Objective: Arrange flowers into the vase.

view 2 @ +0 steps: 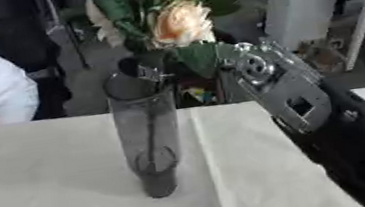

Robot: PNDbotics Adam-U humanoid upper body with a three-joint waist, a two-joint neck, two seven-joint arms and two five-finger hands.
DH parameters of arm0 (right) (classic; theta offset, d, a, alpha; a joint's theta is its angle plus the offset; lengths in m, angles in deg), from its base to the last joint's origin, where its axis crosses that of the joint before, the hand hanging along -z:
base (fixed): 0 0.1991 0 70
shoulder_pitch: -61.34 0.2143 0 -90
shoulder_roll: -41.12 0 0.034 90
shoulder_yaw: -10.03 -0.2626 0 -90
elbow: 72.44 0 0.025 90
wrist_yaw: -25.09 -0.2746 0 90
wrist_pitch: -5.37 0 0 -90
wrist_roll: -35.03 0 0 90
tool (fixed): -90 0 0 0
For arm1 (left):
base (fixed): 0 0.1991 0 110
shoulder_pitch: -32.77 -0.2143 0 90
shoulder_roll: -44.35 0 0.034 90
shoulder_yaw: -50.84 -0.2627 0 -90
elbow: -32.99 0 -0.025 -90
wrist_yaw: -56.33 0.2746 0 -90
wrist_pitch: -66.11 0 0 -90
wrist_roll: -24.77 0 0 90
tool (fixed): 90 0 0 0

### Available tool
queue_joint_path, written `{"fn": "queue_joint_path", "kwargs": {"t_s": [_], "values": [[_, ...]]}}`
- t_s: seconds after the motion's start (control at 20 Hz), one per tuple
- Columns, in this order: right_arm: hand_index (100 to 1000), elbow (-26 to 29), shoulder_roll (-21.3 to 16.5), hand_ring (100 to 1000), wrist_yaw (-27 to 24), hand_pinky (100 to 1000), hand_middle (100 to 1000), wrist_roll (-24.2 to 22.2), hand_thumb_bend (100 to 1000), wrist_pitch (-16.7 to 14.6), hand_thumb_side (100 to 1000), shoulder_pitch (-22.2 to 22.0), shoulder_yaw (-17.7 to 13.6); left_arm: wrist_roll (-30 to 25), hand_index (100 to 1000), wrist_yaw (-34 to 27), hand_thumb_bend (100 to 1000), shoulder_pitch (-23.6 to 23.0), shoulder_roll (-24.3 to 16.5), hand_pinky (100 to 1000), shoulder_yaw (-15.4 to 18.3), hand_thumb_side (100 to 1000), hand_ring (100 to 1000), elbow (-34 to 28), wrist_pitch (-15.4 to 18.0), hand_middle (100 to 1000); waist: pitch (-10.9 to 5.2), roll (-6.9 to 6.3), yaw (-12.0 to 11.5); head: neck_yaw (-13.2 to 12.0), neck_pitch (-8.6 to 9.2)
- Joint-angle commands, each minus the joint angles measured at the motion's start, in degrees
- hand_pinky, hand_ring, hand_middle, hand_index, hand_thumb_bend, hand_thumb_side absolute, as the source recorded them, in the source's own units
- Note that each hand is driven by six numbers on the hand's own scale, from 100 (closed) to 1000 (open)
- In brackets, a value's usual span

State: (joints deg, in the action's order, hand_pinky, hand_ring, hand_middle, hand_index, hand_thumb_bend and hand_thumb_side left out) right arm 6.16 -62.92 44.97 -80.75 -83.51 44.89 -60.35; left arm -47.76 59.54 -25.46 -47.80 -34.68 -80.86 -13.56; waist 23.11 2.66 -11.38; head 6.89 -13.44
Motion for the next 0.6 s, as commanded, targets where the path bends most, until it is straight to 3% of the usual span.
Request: {"fn": "queue_joint_path", "kwargs": {"t_s": [0.05, 0.6], "values": [[914, 0.2, -1.7, 957, 0.9, 860, 832, -1.7, 473, -0.2, 1000, 1.5, -0.8, 0.0, 945, -0.2, 100, 0.5, -1.1, 798, 0.2, 1000, 888, -0.7, 0.0, 885, -1.82, -0.11, 0.0, 0.2, 0.89], [991, -1.9, -1.4, 1000, 0.8, 919, 900, -9.8, 510, -1.2, 1000, 2.4, -1.7, 0.2, 945, -0.2, 100, 0.5, -1.1, 797, 0.2, 1000, 887, -0.7, 0.0, 882, -1.80, 0.29, 0.0, 0.2, 1.16]]}}
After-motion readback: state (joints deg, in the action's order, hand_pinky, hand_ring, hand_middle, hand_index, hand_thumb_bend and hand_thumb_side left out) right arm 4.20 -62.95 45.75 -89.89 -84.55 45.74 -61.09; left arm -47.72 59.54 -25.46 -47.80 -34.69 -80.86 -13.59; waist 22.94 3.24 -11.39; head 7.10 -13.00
